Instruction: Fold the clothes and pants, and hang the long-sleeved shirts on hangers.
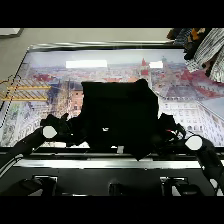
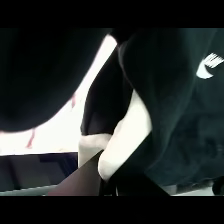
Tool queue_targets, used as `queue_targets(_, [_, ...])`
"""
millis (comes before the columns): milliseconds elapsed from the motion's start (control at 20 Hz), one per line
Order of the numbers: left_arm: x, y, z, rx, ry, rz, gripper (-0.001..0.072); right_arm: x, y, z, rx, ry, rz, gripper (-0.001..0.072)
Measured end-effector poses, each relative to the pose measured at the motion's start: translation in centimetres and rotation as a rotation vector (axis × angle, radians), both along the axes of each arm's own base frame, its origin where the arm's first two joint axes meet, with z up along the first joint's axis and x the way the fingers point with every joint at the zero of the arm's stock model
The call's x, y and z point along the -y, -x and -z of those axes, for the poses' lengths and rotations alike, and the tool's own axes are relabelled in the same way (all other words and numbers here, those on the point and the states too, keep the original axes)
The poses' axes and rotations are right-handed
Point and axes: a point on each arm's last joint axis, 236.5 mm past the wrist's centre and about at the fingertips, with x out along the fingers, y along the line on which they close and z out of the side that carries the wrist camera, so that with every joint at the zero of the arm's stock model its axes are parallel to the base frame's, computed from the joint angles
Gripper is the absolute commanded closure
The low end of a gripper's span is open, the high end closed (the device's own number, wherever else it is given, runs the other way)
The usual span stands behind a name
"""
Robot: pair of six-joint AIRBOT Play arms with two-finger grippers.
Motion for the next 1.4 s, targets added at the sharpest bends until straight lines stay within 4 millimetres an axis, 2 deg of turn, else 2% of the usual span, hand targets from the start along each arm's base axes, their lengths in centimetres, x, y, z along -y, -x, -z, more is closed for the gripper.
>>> queue_targets(100, [-0.5, -0.1, -1.8, 0.01, 0.003, 0.028, 0.0685, 0.3, 0.2, -2.0, 0.019, 0.02, -0.02, 0.0671])
queue_targets(200, [-1.9, 1.3, -4.2, 0.011, -0.02, 0.077, 0.0685, 0.4, 1.7, -4.7, 0.008, 0.027, -0.049, 0.0671])
queue_targets(400, [-5.2, 7.1, -8.7, -0.048, -0.092, 0.168, 0.0685, 0.5, 6.7, -10.4, -0.026, 0.035, -0.071, 0.0671])
queue_targets(550, [-6.1, 9.2, -11.5, -0.062, -0.105, 0.175, 0.0685, 0.4, 7.6, -13.2, -0.023, 0.027, -0.048, 0.067])
queue_targets(650, [-6.1, 8.8, -12.8, -0.063, -0.111, 0.173, 0.0685, 0.5, 6.9, -13.7, -0.045, 0.031, -0.061, 0.067])
queue_targets(750, [-5.9, 7.2, -13.1, -0.078, -0.119, 0.176, 0.0684, 0.6, 4.6, -13.0, -0.062, 0.035, -0.074, 0.0669])
queue_targets(900, [-4.9, 3.3, -12.1, -0.117, -0.127, 0.22, 0.0684, 0.5, 0.2, -10.5, -0.088, 0.032, -0.088, 0.0669])
queue_targets(1150, [-2.1, -3.7, -8.1, -0.208, -0.036, 0.289, 0.0684, 0.4, -5.8, -4.6, -0.139, 0.025, -0.067, 0.0669])
queue_targets(1300, [-1.1, -6.8, -5.7, -0.236, -0.004, 0.31, 0.0683, 0.2, -8.5, -1.6, -0.136, 0.012, -0.028, 0.0668])
queue_targets(1350, [-0.9, -7.5, -5.1, -0.241, 0.002, 0.315, 0.0681, 0.1, -9.2, -0.9, -0.133, 0.007, -0.015, 0.0612])
queue_targets(1400, [-0.8, -8.2, -4.6, -0.239, 0.005, 0.318, 0.0674, 0.1, -9.9, -0.3, -0.124, 0.002, -0.001, 0.0498])
